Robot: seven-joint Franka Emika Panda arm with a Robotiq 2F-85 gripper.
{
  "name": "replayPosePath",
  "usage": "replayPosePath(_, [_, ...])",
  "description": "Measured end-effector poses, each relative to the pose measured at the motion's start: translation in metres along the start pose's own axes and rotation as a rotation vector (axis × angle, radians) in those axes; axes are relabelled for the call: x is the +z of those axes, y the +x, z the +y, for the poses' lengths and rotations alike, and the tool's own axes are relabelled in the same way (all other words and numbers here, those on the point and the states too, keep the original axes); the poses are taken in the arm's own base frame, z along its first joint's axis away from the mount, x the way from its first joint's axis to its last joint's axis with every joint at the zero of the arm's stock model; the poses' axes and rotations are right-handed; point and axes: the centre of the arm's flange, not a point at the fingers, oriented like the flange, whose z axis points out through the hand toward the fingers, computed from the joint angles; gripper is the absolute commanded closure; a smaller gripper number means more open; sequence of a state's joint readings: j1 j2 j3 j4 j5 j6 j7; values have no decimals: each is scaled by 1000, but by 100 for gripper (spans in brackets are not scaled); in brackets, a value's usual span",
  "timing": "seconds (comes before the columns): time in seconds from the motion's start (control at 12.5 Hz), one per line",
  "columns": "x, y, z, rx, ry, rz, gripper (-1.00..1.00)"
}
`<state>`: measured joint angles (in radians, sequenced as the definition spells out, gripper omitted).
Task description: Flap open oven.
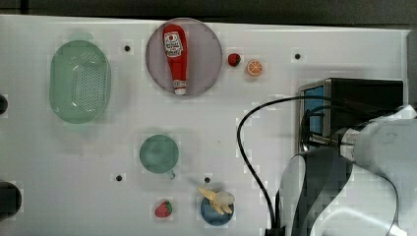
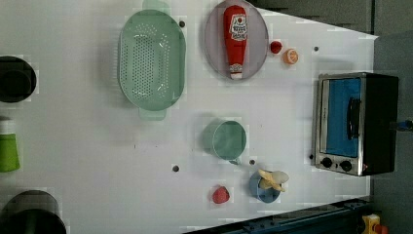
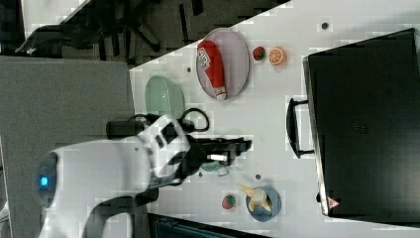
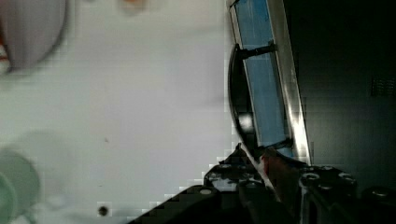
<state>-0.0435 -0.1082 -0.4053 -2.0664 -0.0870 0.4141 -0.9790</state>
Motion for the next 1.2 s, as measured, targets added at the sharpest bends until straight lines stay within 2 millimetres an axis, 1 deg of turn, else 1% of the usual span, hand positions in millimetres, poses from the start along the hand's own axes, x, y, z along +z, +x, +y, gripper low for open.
replayPosePath(0.16, [22, 7, 10, -67, -24, 37, 65])
replayPosePath(0.32, [45, 15, 15, -100, -46, 63, 65])
replayPosePath(0.48, [73, 21, 19, -115, -69, 83, 65])
replayPosePath(0.8, [142, 14, 17, -126, -81, -24, 65])
replayPosePath(0.88, [156, 12, 17, -134, -83, -51, 65])
replayPosePath(1.04, [167, 14, 20, -139, -98, -50, 65])
replayPosePath(1.2, [168, 14, 22, -138, -98, -42, 65])
